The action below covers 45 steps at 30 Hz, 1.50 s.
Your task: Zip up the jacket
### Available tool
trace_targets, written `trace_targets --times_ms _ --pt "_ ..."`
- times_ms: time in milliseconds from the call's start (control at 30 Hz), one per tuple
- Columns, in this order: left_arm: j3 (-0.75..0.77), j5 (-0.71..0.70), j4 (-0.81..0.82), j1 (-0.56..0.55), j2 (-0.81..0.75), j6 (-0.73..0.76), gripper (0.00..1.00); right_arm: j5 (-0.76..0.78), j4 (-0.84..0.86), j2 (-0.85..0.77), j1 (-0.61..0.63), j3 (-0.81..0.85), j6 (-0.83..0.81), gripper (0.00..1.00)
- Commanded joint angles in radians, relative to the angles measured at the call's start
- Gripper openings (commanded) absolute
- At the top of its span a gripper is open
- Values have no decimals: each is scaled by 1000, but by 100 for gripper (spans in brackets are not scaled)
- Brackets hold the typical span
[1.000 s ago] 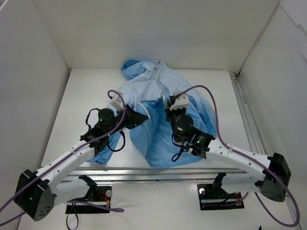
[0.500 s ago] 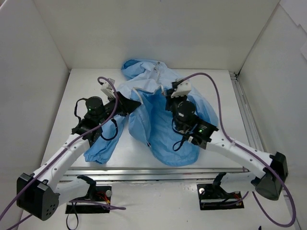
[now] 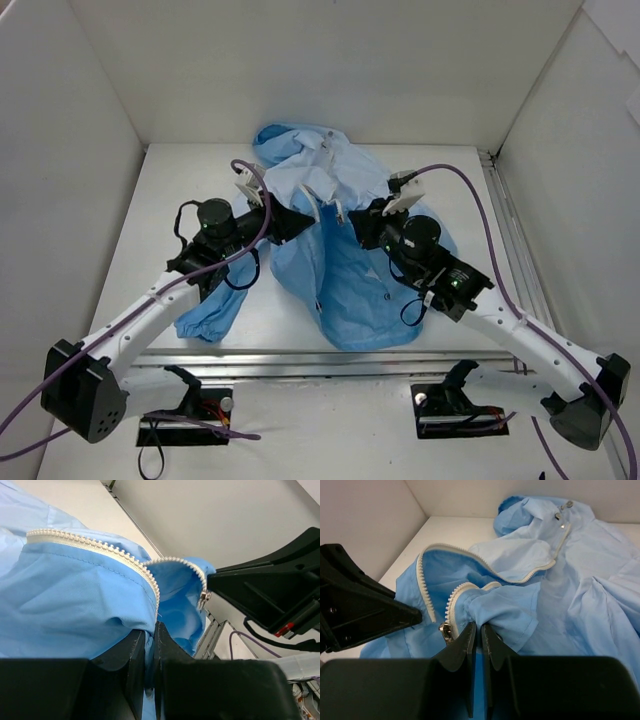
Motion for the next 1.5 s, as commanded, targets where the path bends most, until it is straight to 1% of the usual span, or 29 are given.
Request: trace_targets --times_ms 0,367,733,1467 --pt "92 31 133 -6 -4 32 0 -103 102 -4 -33 2 49 0" --pt "127 67 136 -15 18 32 0 -176 125 44 -66 21 118 0" --pt "143 76 154 -15 54 20 0 -162 129 51 -66 31 109 0" --pt "135 91 163 -15 62 6 0 -114 126 62 -80 37 126 0"
